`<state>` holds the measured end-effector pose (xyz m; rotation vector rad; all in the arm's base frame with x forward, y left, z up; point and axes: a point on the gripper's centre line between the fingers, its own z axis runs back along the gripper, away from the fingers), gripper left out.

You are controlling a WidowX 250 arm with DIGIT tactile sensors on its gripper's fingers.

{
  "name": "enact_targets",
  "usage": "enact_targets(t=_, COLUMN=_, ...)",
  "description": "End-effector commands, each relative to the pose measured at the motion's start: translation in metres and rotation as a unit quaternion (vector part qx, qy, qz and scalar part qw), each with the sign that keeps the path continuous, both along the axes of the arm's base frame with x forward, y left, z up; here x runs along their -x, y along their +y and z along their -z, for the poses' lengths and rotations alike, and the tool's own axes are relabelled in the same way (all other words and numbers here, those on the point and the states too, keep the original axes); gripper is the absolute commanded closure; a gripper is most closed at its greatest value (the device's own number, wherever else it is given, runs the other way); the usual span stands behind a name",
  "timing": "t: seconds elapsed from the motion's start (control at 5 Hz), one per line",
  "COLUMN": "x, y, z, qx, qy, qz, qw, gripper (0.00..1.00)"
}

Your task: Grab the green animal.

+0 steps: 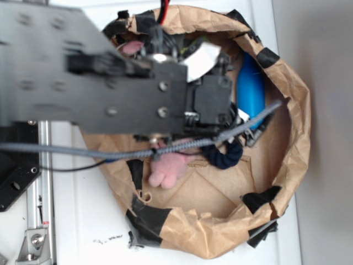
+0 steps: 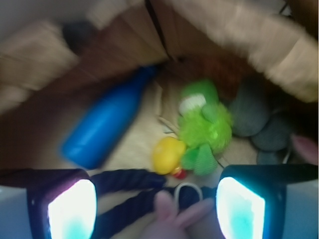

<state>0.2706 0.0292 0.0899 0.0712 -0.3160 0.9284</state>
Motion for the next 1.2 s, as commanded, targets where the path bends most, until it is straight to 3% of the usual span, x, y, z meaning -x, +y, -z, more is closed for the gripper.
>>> enact_targets(t=0.0, x=0.008, y=0.047, z=0.002, qx=0.007, qy=-0.013, qz=-0.056, qw=0.998, gripper=0.00)
enact_targets(t=0.6, x=0.008, y=0.047, z=0.002, qx=0.007, qy=-0.013, qz=-0.056, qw=0.998, gripper=0.00)
enact_targets(t=0.8, x=0.025, y=0.062, z=0.045, qx=0.000, qy=0.044, qz=-0.077, qw=0.996, gripper=0.00)
enact_targets(t=1.0, x=0.037, y=0.058, z=0.053, qx=-0.018, qy=0.055, qz=-0.069, qw=0.996, gripper=1.00)
